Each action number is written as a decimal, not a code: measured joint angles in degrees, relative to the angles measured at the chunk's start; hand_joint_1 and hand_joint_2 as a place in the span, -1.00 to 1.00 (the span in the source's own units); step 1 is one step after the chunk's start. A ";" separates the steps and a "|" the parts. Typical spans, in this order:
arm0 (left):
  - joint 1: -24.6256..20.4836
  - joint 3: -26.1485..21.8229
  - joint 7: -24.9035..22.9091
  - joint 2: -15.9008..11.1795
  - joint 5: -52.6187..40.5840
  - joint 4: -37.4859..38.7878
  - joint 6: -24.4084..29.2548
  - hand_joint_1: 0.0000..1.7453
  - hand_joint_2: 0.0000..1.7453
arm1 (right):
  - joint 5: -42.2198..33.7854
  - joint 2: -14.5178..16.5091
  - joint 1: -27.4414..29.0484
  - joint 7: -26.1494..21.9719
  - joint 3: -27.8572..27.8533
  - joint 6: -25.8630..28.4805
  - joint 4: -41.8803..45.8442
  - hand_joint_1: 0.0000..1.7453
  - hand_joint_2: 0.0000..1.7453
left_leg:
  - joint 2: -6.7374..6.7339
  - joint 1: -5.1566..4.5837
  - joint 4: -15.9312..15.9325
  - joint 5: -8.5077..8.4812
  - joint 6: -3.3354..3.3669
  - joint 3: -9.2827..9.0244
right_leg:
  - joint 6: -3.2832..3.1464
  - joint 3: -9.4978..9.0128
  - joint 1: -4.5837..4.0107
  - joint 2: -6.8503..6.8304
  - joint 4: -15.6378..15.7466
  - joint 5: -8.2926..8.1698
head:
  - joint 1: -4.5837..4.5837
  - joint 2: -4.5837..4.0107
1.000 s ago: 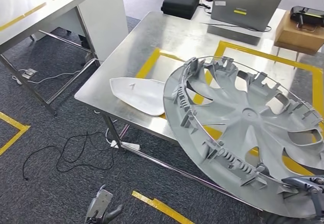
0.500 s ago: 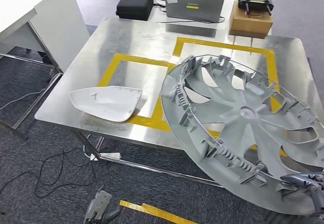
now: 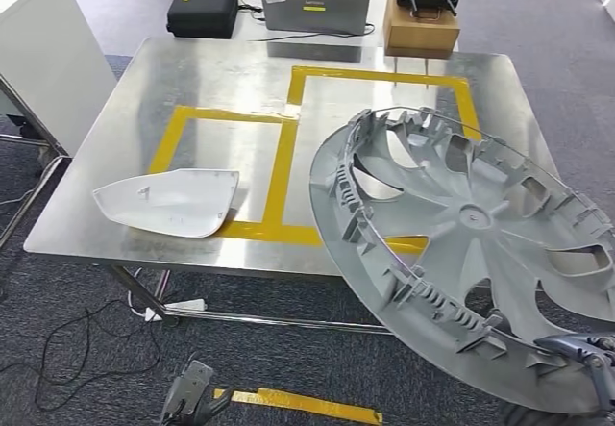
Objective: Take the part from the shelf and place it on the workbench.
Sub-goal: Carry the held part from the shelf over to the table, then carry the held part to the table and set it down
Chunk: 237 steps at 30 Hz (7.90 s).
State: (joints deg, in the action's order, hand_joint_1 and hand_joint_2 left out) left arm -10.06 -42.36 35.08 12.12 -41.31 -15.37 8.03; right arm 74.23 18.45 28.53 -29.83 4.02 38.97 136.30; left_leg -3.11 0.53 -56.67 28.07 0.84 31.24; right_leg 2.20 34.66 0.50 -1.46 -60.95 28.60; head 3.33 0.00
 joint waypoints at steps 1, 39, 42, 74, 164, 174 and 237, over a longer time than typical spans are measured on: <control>-0.02 0.00 0.00 0.02 0.00 0.00 0.01 -1.00 1.00 | 0.00 0.00 -0.02 -0.01 0.01 0.00 0.00 1.00 1.00 | -0.37 -0.13 -0.05 0.10 -0.25 -0.10 | -0.28 -1.54 -0.16 -0.43 2.59 -0.59 | -0.04 0.00; 0.10 -1.29 1.01 -0.30 -0.57 0.13 1.98 -1.00 1.00 | -1.08 0.15 0.87 0.62 -1.13 0.00 -2.23 1.00 1.00 | 2.60 -0.14 -8.72 6.02 -1.96 -0.17 | -2.90 -1.48 -0.15 1.20 3.20 -0.72 | -0.68 0.00; 0.40 -1.31 1.01 -0.38 -0.57 0.13 1.98 -1.00 1.00 | -1.08 0.15 0.86 0.62 -1.14 0.00 -2.33 1.00 1.00 | 2.66 -0.15 -16.42 9.75 -2.04 6.07 | -3.31 -2.87 -0.42 1.83 3.25 0.50 | -0.76 0.00; 0.08 -3.58 -1.47 -0.72 1.99 0.17 7.50 -1.00 1.00 | -0.62 0.13 1.86 3.51 -4.14 -0.02 -13.08 1.00 1.00 | 3.52 -0.24 -16.92 4.64 -2.29 10.49 | -2.61 -2.97 0.33 0.19 3.16 0.68 | -1.49 0.00; -3.47 1.81 -2.16 -1.09 -0.33 0.20 -1.40 -1.00 1.00 | -3.92 -27.39 -30.73 26.05 3.65 -21.82 -52.28 1.00 1.00 | 4.25 -0.86 -0.74 -1.73 0.01 1.84 | -1.01 -3.26 -0.35 1.98 3.92 -0.27 | -1.03 0.00; -3.55 1.99 -2.08 -1.06 -0.75 0.20 -1.75 -1.00 1.00 | -2.96 -27.40 -30.55 26.38 5.41 -21.74 -51.99 1.00 1.00 | 4.24 -0.86 -0.74 -1.73 0.01 1.84 | -1.01 -3.25 -0.35 1.99 3.92 -0.27 | -1.04 0.00; -3.13 3.31 -1.77 -1.37 -0.19 0.20 -0.02 -1.00 -1.00 | -17.16 -27.62 -27.74 25.93 -9.74 -22.10 -52.96 -1.00 0.00 | 4.41 -0.92 -0.75 -1.73 0.02 2.29 | -1.00 -2.90 -0.29 1.77 3.92 -0.27 | -1.04 0.00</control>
State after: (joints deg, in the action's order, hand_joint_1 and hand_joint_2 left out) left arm -13.18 -39.05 33.32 10.76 -41.50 -15.17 8.00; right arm 57.07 -9.17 0.79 -3.90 -5.73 16.88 83.34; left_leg 1.30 -0.39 -57.41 26.33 0.86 33.54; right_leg 1.20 31.76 0.21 0.31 -57.03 28.33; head 2.29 0.00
